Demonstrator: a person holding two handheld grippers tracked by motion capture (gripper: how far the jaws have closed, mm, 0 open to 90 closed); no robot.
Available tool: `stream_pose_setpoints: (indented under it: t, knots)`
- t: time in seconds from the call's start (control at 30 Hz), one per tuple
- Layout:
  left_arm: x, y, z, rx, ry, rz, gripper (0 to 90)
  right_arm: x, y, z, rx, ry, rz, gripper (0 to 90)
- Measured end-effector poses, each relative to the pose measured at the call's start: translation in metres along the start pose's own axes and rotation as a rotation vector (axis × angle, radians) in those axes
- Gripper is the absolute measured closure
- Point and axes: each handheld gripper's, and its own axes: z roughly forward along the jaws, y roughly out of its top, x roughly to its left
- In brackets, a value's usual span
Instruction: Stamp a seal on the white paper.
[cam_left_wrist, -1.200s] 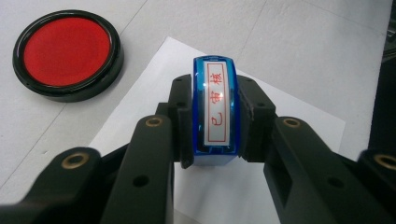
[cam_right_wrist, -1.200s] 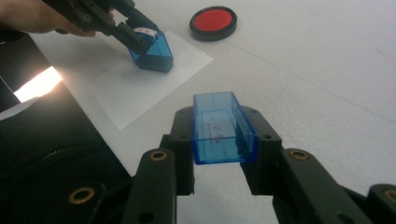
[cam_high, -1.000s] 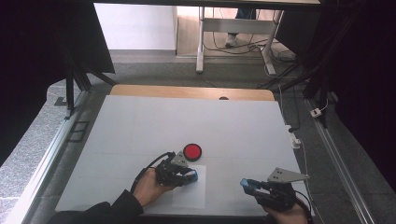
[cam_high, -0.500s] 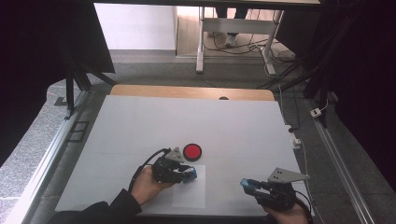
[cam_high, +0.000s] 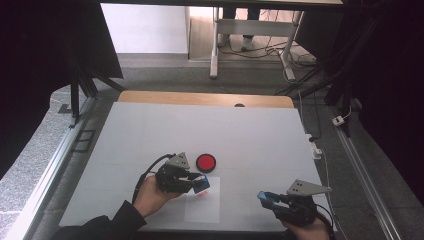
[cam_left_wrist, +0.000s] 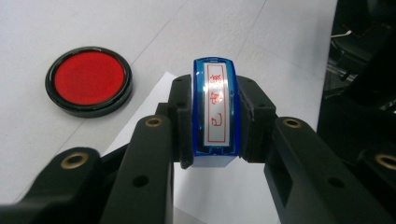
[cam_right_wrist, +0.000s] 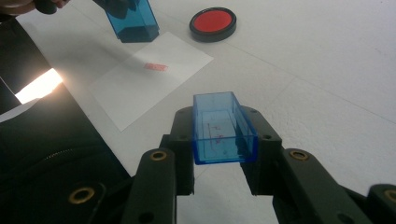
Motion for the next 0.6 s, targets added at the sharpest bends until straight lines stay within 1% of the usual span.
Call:
stream_pose_setpoints:
  t: [0.17, 0.33, 0.4, 0.6]
  knots:
    - [0.000, 0.002, -0.008, -0.028, -0.012, 0.009, 70.3, 0.000, 0.000, 0.000, -0.001, 0.002, 0.001, 68.6]
    - [-0.001, 0.003, -0.016, -0.060, -0.026, 0.003, 70.3, 0.000, 0.000, 0.000, -0.001, 0.002, 0.001, 68.6]
    - [-0.001, 0.004, -0.020, -0.072, -0.032, 0.009, 70.3, 0.000, 0.000, 0.000, -0.001, 0.002, 0.001, 68.6]
    - [0.001, 0.006, -0.032, -0.120, -0.048, -0.005, 70.3, 0.000, 0.000, 0.000, 0.000, 0.003, 0.003, 68.7]
